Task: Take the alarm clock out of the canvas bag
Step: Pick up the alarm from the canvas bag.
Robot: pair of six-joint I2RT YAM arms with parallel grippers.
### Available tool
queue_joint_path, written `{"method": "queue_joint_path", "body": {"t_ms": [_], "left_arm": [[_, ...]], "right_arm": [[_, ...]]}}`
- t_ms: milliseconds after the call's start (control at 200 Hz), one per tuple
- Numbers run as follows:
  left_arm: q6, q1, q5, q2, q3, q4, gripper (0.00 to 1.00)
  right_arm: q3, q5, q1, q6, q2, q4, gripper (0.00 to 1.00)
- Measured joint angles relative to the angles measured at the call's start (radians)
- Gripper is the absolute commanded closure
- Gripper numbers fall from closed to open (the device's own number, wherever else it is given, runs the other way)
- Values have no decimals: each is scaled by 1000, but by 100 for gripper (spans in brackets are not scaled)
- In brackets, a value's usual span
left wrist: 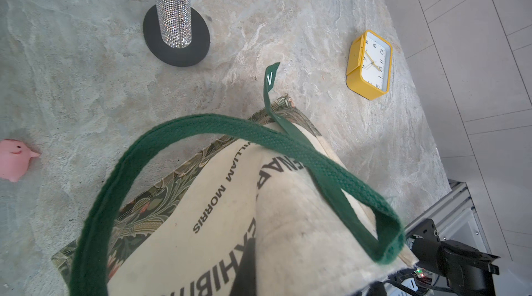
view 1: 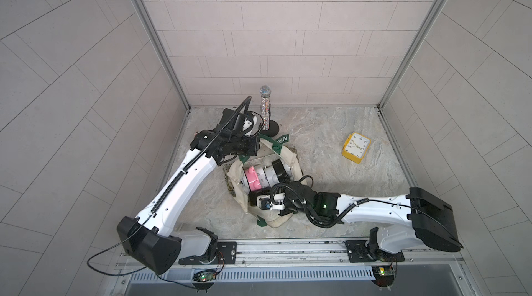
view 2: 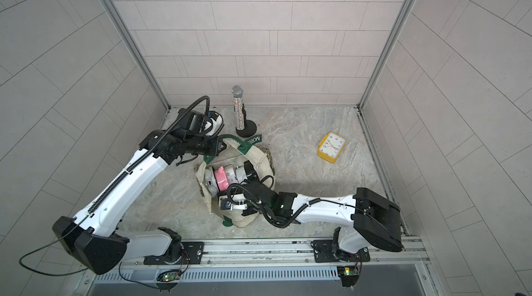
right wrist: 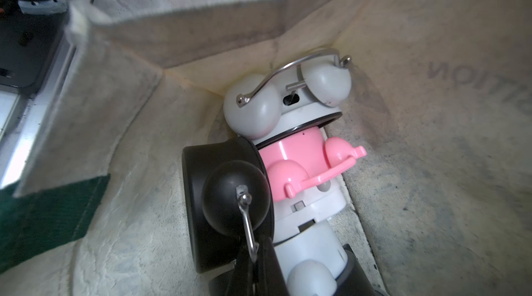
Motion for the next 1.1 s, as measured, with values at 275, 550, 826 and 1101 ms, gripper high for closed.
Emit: {"method": "queue_joint_path", "body": {"t_ms": [275, 550, 826, 1101], "left_arm": [[-33, 17, -50, 8, 5, 5, 100], [-54, 21, -89, 17, 20, -4, 100], [-67, 29, -109, 18, 22, -9, 100], [-71, 30, -111, 18, 22, -10, 100]], "right_arm": [[137, 41, 0, 25, -136, -187, 100], [302, 42, -15, 90, -230, -352, 100], [600, 27, -106, 257, -236, -592, 100], [732, -108, -437, 478, -250, -680, 100]]}}
